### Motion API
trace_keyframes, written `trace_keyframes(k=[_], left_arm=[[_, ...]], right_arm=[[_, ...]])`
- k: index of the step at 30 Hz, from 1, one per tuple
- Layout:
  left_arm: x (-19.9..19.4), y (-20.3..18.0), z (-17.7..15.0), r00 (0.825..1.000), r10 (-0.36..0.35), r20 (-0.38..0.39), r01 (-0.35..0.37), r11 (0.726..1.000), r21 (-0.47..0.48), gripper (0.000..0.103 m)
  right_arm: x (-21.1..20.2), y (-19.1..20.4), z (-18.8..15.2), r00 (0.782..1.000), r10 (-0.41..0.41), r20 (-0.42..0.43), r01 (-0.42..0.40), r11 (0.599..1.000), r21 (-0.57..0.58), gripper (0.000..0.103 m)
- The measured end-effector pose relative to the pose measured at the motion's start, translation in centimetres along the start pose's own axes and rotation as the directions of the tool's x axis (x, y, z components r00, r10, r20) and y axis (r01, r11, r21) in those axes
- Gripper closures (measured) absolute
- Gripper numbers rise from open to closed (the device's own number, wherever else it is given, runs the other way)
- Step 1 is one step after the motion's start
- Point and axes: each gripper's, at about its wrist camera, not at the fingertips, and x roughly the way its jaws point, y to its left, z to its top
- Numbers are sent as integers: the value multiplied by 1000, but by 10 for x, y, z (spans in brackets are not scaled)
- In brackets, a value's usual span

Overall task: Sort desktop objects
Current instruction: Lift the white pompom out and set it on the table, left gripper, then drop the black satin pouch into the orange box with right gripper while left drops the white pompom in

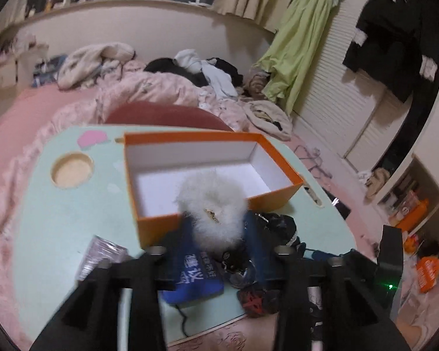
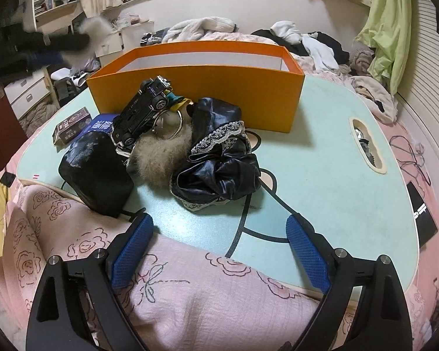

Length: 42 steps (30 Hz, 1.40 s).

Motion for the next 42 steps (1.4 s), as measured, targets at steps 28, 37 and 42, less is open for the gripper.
trace_keyframes(k=[28, 37, 42], left_arm=[[-4, 29, -116, 939, 338, 56, -343, 925, 164, 1], [-4, 29, -116, 939, 338, 55, -343, 925, 164, 1], [-5, 30, -115, 940, 338, 56, -342, 925, 163, 1]], right_arm=[[0, -10, 0, 1000, -1, 3, 1, 1000, 1, 8], [-30, -9, 0, 986, 86, 143, -85, 996, -15, 24], [-55, 25, 21, 948, 253, 193, -230, 964, -133, 35]])
